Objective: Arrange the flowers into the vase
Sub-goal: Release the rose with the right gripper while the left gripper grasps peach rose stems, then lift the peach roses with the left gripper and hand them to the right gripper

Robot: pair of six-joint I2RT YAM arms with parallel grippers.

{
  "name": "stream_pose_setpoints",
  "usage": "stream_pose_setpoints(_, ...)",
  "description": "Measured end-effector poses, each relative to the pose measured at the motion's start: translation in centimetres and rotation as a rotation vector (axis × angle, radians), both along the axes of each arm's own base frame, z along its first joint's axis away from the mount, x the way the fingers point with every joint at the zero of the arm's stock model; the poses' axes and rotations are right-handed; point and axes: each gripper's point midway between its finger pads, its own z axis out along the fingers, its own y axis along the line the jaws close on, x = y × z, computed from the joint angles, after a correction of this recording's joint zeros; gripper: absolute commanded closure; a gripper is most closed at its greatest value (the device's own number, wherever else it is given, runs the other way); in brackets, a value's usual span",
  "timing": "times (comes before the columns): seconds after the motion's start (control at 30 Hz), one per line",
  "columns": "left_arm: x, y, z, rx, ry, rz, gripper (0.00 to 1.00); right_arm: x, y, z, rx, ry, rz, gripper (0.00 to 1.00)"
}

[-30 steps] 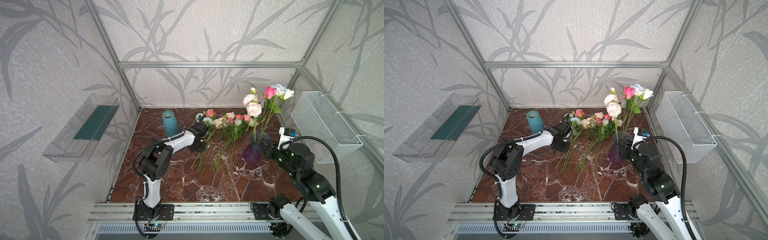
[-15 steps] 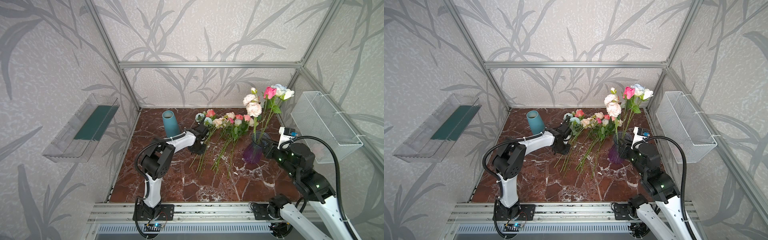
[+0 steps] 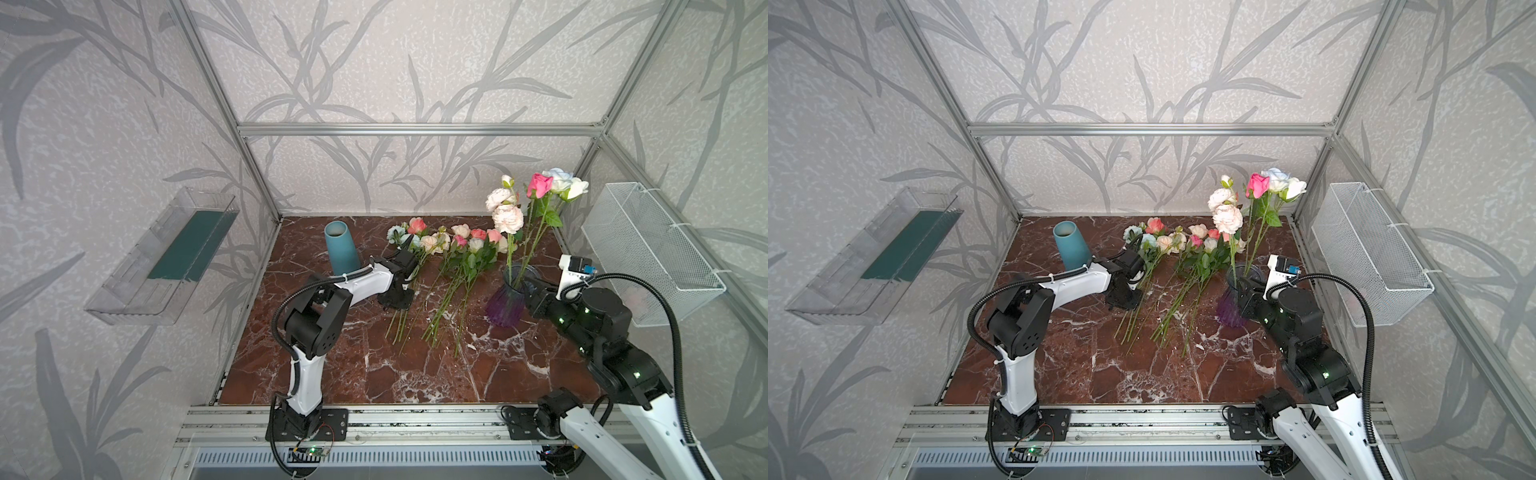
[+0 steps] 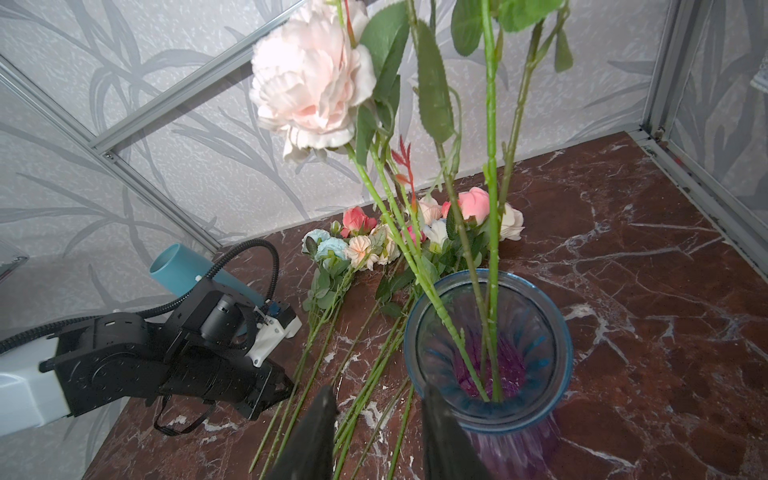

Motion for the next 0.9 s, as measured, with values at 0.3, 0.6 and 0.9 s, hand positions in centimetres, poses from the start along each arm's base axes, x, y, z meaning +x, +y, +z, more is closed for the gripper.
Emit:
stream_pose_setpoints(0.3,0.4,-0.2,9.0,-0.100,-0.205,-0.054,1.00,-0.3,-0.1,0.4,0.002,-0.011,0.001,0.64)
stream_pose_setpoints(0.6,-0.8,-0.3,18.4,-0.318,-0.487,-0.080,1.00,-1.1,-0.2,3.8,0.003,-0.076,0.015,0.59)
stream_pose_setpoints(0.9,-1.7,-5.2,26.9,-0.800,-0.756,-0.188,1.00,0.6,5.0,8.7,0.108,-0.139,0.249,0.57)
